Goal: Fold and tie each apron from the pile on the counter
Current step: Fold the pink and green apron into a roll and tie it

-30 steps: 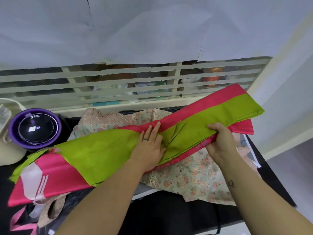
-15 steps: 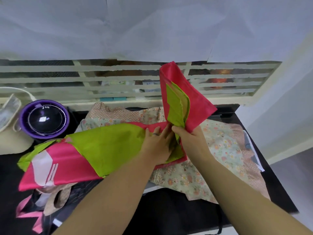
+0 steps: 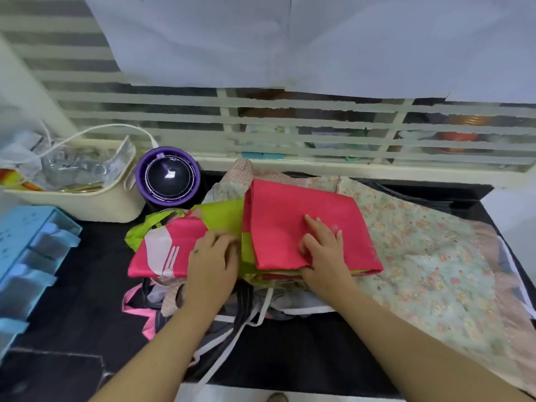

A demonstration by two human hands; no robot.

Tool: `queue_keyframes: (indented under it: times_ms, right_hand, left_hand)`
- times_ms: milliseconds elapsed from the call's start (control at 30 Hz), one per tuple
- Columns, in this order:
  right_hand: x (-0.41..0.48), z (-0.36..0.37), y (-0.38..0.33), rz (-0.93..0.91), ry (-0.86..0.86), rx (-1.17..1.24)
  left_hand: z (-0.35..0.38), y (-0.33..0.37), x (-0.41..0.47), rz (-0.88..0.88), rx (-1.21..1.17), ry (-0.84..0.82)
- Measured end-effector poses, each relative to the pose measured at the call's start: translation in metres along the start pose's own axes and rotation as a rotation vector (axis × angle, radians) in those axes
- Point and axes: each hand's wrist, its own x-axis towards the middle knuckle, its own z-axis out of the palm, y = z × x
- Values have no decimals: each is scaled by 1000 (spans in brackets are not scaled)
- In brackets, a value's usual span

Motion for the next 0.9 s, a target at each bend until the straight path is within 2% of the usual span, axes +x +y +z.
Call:
queue_keyframes:
  times_ms: [100, 133, 167, 300, 367, 667, 733, 900]
  right_hand:
    - [1, 1, -3, 2, -16, -12]
    - [2, 0, -4, 8, -10, 11]
    - [2, -2, -6, 14, -3, 37]
    - [3, -8, -9, 61, 25, 145]
    - [4, -12, -9, 95, 21, 198]
    - [9, -30, -13, 203, 99, 483]
    - [10, -36, -14, 215, 92, 506]
    - [9, -43, -10, 203, 89, 504]
  left_hand:
    - [-6, 1, -6, -309, -239, 64]
    - [-7, 2, -9, -324, -258, 80]
    - [-7, 3, -13, -258, -230, 103]
    - [7, 0, -35, 402, 184, -45]
    - [17, -3, -35, 544, 296, -128]
    - [43, 8, -18, 855, 412, -118]
    - [48, 15, -16, 860, 428, -144]
    - [54, 33, -10, 746, 370, -301]
